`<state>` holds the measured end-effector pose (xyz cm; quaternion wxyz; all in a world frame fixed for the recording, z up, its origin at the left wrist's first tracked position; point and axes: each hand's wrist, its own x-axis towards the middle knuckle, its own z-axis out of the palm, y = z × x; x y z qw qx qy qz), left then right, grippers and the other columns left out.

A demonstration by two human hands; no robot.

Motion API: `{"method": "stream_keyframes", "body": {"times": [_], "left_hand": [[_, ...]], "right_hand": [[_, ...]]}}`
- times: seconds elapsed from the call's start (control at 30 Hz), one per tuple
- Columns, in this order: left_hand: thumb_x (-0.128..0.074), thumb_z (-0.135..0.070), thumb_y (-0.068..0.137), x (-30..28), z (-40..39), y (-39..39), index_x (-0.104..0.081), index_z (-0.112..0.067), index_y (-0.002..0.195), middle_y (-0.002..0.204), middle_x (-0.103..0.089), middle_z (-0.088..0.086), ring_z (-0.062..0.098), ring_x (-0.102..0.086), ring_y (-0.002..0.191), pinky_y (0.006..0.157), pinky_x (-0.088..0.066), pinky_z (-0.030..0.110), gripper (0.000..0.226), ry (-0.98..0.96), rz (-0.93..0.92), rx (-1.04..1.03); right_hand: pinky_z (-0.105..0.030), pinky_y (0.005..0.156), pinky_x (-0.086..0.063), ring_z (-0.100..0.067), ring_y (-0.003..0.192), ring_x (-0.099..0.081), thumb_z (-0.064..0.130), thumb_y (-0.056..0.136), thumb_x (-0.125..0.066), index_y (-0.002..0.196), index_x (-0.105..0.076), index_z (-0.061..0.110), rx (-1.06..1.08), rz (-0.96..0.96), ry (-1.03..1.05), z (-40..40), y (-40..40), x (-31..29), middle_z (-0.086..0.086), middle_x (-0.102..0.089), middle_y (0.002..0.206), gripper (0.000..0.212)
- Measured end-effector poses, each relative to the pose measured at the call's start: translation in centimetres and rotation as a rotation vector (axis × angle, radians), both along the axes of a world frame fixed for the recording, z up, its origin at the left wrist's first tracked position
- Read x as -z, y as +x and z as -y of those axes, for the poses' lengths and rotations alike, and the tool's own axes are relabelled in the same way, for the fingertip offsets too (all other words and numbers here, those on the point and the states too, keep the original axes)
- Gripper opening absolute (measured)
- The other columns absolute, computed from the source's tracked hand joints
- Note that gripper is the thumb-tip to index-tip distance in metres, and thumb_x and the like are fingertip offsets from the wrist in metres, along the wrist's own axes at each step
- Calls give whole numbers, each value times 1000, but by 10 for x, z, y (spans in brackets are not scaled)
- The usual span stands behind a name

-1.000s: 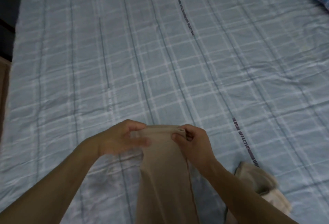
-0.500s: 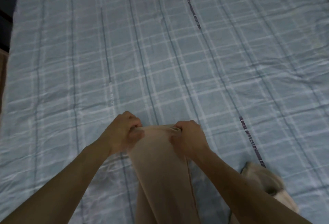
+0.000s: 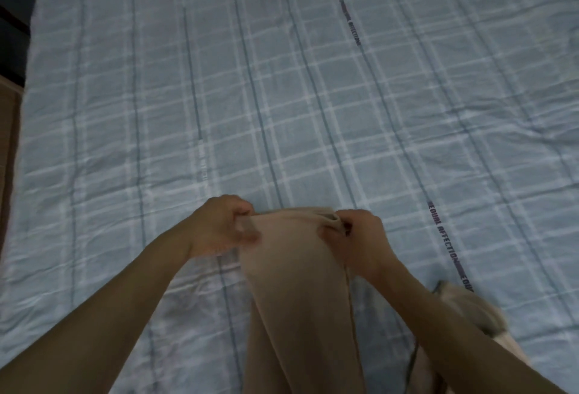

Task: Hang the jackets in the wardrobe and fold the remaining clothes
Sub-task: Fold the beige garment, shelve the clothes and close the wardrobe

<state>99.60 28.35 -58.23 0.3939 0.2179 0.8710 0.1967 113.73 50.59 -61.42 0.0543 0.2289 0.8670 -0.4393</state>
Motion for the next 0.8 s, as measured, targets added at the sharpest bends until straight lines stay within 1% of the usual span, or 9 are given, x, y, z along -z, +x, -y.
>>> {"method": "stream_keyframes", "body": {"times": [0.1, 0.2, 0.27, 0.33, 0.4, 0.5, 0.6, 0.7, 0.8], "left_hand": [[-84, -35, 73, -10, -25, -4, -67, -15, 78, 88, -68, 4, 20, -64, 81, 69, -50, 25, 26, 138, 17, -114], [-82, -27, 78, -14, -66, -4, -65, -14, 80, 81, -69, -1, 13, -64, 74, 68, -49, 26, 21, 285, -84, -168], [-76, -24, 83, -13, -96, 3, -63, -20, 105, 102, -67, -1, 14, -64, 88, 81, -53, 35, 26, 327, -183, -203], [-69, -30, 88, -9, -119, 16, -45, -22, 138, 129, -56, 7, 24, -54, 116, 98, -46, 44, 56, 261, -258, -151], [-61, -33, 92, -4, -125, 38, -35, -20, 146, 137, -49, 10, 29, -47, 126, 103, -41, 47, 61, 200, -306, -106], [-54, -33, 92, 10, -108, 79, -46, -21, 133, 125, -53, 5, 28, -52, 116, 94, -47, 45, 44, 123, -360, -83], [-54, -44, 90, 24, -86, 117, -51, -27, 111, 105, -60, -1, 25, -60, 101, 80, -50, 37, 27, -46, -299, -88], [-58, -48, 86, 34, -74, 138, -45, -29, 93, 96, -61, -4, 24, -61, 95, 74, -44, 34, 24, -108, -211, -111], [-57, -39, 91, 41, -68, 146, -45, -27, 85, 89, -60, -3, 24, -60, 89, 71, -43, 35, 19, -77, -288, -127]], "right_hand": [[-24, 50, -35, -5, 49, -41, 22, 78, -76, 59, -54, 10, 119, -42, -58, -24, 10, -16, 0, -49, 50, 32], [-29, 50, -40, -10, 52, -47, 29, 75, -75, 64, -56, 9, 294, -130, -108, -57, 15, -30, -7, -54, 56, 29], [-33, 53, -45, -13, 56, -51, 27, 74, -75, 68, -60, 13, 405, -115, -78, -76, 14, -29, -5, -59, 61, 21], [-35, 57, -45, -16, 61, -53, 19, 77, -75, 76, -61, 9, 465, -8, -40, -90, 16, -17, -5, -60, 66, 17], [-28, 57, -43, -18, 64, -55, 14, 80, -72, 80, -61, 8, 529, 69, -37, -98, 23, -2, -1, -60, 67, 13], [-23, 53, -37, -9, 59, -54, 15, 81, -70, 74, -57, 20, 603, 40, 7, -102, 38, 14, 5, -59, 65, 16], [-19, 54, -38, -1, 56, -54, 18, 82, -70, 74, -58, 20, 551, 30, 11, -102, 48, 20, 5, -60, 64, 15], [-27, 58, -42, -13, 61, -55, 21, 82, -72, 77, -61, 10, 498, 48, 11, -101, 51, 19, -7, -63, 69, 17], [-24, 54, -39, -16, 58, -49, 18, 81, -72, 73, -57, 2, 486, 53, 12, -104, 50, 16, -9, -57, 63, 24]]}}
